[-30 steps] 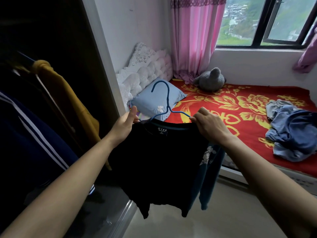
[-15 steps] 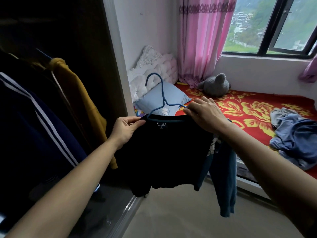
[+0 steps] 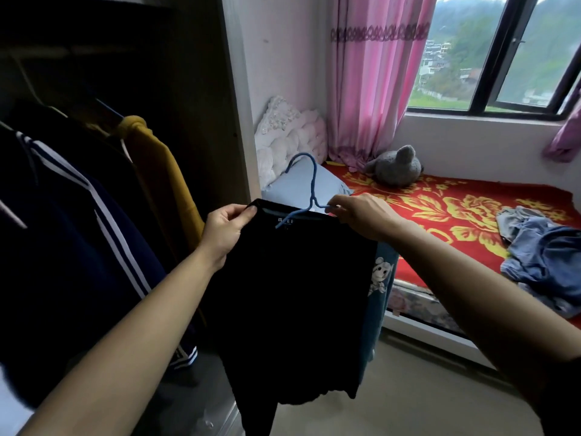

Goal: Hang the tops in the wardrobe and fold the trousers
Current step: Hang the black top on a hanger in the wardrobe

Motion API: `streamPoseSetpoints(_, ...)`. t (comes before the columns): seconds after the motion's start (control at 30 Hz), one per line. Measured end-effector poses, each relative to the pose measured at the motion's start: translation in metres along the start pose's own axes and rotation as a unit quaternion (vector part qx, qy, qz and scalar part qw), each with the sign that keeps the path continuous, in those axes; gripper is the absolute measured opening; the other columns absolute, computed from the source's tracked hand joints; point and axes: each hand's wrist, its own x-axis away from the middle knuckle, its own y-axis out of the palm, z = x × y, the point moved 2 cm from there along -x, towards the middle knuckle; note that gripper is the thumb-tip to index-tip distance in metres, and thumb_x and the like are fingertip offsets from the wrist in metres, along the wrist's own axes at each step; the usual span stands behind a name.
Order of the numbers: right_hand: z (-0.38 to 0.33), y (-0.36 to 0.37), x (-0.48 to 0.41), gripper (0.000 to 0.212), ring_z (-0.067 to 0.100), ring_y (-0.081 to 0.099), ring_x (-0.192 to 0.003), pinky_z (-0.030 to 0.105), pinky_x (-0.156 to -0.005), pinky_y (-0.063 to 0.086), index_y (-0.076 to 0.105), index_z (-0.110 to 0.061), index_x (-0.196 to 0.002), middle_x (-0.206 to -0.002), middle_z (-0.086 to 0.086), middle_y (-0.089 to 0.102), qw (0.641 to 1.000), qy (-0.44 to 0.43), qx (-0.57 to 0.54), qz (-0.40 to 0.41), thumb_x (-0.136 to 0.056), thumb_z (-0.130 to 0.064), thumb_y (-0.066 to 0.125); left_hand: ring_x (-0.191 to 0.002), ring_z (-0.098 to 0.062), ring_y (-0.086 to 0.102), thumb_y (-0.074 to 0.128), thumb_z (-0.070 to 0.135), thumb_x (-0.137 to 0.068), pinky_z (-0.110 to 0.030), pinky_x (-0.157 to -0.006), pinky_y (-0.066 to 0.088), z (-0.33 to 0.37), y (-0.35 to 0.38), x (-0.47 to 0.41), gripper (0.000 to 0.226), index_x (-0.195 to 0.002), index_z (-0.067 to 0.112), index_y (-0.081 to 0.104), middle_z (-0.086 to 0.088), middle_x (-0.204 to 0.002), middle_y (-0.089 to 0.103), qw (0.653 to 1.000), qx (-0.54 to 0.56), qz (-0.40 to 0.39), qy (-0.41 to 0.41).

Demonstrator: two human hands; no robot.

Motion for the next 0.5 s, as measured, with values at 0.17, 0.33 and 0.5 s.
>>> streamPoseSetpoints(0.17,-0.048,-0.028,-0.018,0.024,0.015,0.070,-0.074,0.031,-0.066,0.051,0.069,-0.024,-0.109,-0.074,-0.006,0.070,0.986,-0.037,-0.110,0.121,-0.098,-0.041,0.058,-0.091,-0.012,0.060,0.059,0.040,-0.095,-0.020,-0.075,0.046,0.011,-0.049,0.004,0.030,-0.107,0.014,0.068,0.000,-0.098,0.066,0.984,-0.174,0.026,0.029)
streamPoseSetpoints(0.33,-0.086,-0.048,-0.040,0.026,0.014,0.068,-0.078,0.038,-0.073,0.054,0.066,-0.032,-0.112,-0.077,-0.008,0.072,0.987,-0.028,-0.066,0.146,-0.098,-0.049,0.052,-0.085,0.000,0.067,0.075,0.026,-0.084,-0.016,-0.076,0.051,0.025,-0.074,0.006,0.016,-0.099,0.027,0.072,0.012,-0.091,0.071,0.948,-0.287,-0.023,0.139)
streamPoseSetpoints(0.5,-0.100,-0.051,-0.051,0.029,0.027,0.070,-0.087,0.045,-0.075,0.055,0.067,-0.028,-0.120,-0.092,0.000,0.075,0.990,-0.043,-0.010,0.133,-0.100,-0.044,0.052,-0.079,-0.008,0.066,0.067,0.027,-0.091,-0.026,-0.072,0.052,0.028,-0.087,-0.016,0.013,-0.102,0.022,0.073,0.006,-0.083,0.071,0.916,-0.370,-0.022,0.152)
